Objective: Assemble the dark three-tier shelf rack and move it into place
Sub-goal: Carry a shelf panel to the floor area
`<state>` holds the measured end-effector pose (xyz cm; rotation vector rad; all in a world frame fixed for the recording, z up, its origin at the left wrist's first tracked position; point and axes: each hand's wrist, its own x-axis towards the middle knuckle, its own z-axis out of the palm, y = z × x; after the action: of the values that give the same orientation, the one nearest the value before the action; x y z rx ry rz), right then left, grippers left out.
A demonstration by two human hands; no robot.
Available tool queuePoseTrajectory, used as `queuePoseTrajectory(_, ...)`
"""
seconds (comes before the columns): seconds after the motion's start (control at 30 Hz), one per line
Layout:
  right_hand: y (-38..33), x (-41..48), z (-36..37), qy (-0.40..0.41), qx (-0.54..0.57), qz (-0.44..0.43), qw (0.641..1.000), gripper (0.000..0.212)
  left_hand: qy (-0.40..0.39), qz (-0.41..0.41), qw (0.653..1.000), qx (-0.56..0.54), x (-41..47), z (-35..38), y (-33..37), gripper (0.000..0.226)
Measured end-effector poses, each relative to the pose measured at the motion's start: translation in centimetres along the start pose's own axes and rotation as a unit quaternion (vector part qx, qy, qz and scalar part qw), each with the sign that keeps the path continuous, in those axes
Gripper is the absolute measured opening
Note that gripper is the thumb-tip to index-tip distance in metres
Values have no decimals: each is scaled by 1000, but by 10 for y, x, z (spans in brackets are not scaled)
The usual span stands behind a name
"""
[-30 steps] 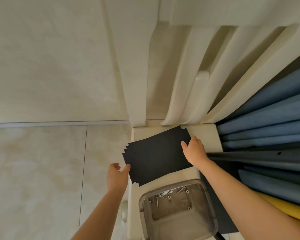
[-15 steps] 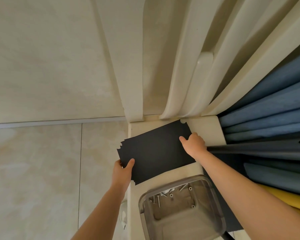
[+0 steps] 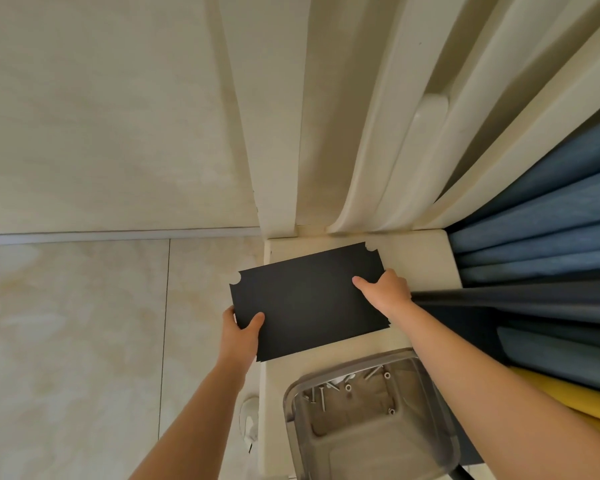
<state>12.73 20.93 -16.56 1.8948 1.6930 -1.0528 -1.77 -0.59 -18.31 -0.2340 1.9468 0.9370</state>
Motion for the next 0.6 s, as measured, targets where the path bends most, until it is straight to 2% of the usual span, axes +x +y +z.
queuePoseTrajectory(0.37, -28, -27, 20, -6, 45, -88, 995, 65, 74, 46, 996, 11, -11, -36, -17, 54)
queuePoseTrajectory(0.6, -67, -69, 23, 11, 85, -170, 982, 57, 145, 76, 982, -90, -39, -72, -14, 54)
